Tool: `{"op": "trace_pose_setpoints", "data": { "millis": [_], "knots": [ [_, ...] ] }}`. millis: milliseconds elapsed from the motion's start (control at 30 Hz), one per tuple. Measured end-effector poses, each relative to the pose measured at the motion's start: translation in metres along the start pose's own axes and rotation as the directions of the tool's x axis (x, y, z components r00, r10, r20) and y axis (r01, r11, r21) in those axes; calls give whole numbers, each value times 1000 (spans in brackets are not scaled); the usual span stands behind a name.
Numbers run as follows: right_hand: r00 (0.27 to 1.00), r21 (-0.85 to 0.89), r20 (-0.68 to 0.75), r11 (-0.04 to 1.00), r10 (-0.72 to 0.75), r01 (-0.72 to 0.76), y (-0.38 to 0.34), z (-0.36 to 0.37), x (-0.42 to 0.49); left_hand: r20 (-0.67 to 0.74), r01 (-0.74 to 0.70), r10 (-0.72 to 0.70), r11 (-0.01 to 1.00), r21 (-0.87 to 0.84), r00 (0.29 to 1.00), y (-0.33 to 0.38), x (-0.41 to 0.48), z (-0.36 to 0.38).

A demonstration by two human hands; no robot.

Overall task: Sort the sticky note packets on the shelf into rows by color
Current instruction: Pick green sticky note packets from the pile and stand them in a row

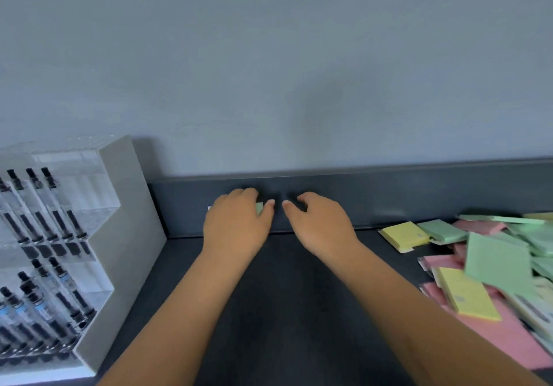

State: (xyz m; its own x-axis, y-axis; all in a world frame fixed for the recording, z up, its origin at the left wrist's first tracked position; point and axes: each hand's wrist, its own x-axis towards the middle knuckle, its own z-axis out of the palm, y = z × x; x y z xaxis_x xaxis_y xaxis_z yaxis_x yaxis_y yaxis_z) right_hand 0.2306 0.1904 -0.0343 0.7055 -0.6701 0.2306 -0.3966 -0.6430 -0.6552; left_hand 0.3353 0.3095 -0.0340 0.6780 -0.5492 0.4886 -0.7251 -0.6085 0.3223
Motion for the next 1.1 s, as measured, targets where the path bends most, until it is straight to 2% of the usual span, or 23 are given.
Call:
{"op": "trace_pose_setpoints", "data": {
  "millis": [167,300,567,667,833,967,1100],
  "knots": [
    [999,-143,-39,990,13,-19,49,-51,-9,82,-105,109,993,-50,991,72,0,22],
    [994,-191,-61,976,94,-104,102,-103,-19,164,-188,200,978,-86,966,136,-7,46],
    [976,-229,-132,952,175,-202,213,-228,-35,338,-202,257,961,-191,905,275,-20,96],
    [974,-278,-98,934,202,-222,249,-267,-37,395,-172,259,955,-243,881,324,-26,112],
    [982,-352,-41,918,183,-185,297,-308,-28,346,-213,263,961,-176,901,382,-29,136],
    [978,-385,76,910,196,-152,321,-318,-19,395,-158,193,980,-120,898,398,-18,155],
    [967,-336,207,939,146,-69,325,-322,-11,395,-114,145,988,-100,907,403,-9,171]
  ]
}}
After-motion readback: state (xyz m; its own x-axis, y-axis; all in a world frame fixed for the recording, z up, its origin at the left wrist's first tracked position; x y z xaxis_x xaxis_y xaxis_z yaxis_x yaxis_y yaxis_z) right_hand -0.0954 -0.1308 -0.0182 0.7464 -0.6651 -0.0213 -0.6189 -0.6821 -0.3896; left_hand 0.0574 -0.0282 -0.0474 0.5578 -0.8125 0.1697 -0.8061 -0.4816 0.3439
